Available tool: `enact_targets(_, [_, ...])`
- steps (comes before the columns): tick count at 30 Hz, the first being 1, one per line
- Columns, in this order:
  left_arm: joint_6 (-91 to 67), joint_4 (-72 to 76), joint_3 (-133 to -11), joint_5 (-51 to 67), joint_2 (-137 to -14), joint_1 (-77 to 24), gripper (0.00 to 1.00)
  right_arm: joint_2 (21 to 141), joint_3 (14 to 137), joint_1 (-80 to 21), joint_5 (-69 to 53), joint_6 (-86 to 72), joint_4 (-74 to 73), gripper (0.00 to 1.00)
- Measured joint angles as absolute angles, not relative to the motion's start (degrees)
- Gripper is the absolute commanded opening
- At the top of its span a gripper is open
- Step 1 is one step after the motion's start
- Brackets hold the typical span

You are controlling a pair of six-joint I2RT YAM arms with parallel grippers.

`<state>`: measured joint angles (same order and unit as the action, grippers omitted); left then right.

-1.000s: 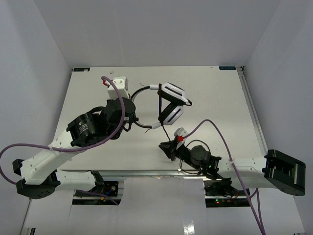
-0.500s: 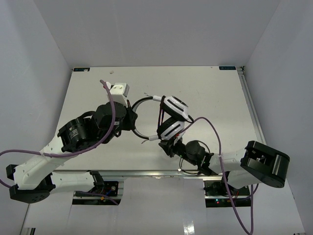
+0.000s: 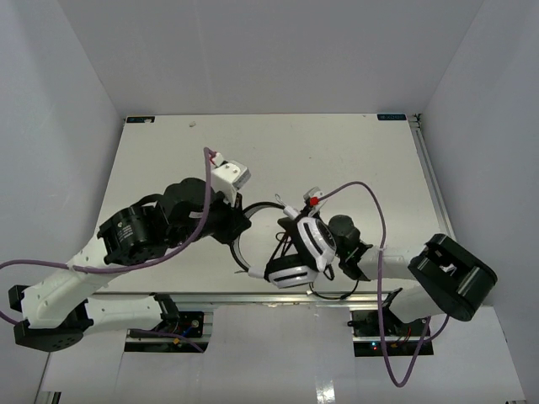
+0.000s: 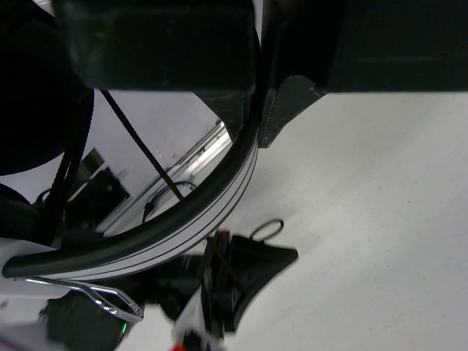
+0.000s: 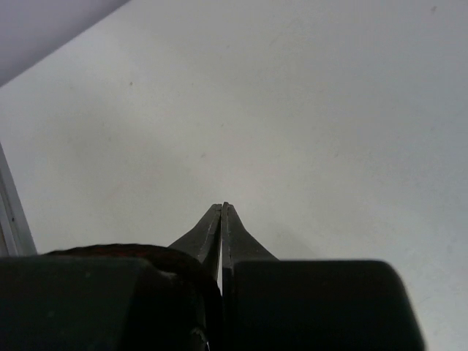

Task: Wrap the headphones

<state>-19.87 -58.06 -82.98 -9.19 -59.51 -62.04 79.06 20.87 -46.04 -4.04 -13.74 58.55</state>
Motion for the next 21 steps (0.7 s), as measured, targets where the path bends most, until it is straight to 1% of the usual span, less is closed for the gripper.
enact_targets(3, [-15.2, -59.2, -79.8, -11.3, -61.4, -62.1, 0.0, 73.8, 28.2, -42.3, -6.5, -14.3, 44.8, 0.08])
enact_targets(8, [-7.8, -58.4, -71.7, -26.6, -69.3, -62.1, 0.0, 67.8, 39.0, -40.3, -8.1, -14.8, 24.2, 0.08])
enact_targets(11, [-2.7, -56.1, -69.7, -36.0, -73.9, -61.9, 0.0, 66.2, 41.5, -40.3, -9.2, -14.7, 14.2, 0.08])
enact_targets(16, [5.2, -51.8, -69.7, -43.0, -73.1, -62.1, 0.0, 61.8, 41.5, -40.1, -10.9, -14.7, 4.3, 0.08])
enact_targets(21, [11.4, -45.3, -69.8, -49.0, -70.7, -62.1, 0.0, 56.0, 41.3, -40.2, -16.7, -14.6, 2.2, 0.08])
